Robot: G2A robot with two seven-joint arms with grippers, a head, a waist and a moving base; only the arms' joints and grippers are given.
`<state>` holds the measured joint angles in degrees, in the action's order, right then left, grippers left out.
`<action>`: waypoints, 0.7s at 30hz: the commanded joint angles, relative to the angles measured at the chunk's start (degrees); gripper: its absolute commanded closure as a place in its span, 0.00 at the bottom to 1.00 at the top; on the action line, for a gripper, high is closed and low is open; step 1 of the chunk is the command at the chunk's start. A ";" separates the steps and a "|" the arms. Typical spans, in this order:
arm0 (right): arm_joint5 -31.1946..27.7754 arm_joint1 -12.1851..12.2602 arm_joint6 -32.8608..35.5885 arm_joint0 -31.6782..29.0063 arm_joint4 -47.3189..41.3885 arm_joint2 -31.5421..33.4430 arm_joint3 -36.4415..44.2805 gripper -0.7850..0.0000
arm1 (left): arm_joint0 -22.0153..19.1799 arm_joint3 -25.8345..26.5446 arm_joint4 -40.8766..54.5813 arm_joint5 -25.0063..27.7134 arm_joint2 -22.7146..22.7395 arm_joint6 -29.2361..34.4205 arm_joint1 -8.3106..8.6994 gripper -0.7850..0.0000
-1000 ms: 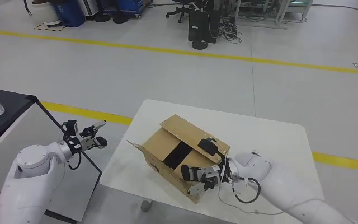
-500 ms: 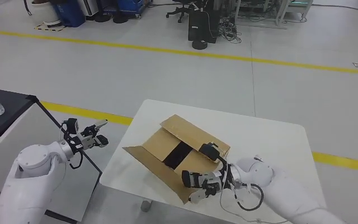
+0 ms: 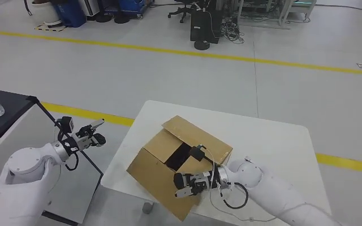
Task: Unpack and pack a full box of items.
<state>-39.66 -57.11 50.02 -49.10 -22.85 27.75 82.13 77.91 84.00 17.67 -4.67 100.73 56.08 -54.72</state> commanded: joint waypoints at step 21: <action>-5.96 9.83 8.65 -17.15 -22.57 31.03 11.42 0.00 | -0.25 8.07 1.15 3.54 -3.76 2.97 0.30 0.00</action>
<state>-45.60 -48.01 58.77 -64.37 -44.72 55.51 93.29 77.80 91.52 18.87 -1.22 97.56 58.49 -54.42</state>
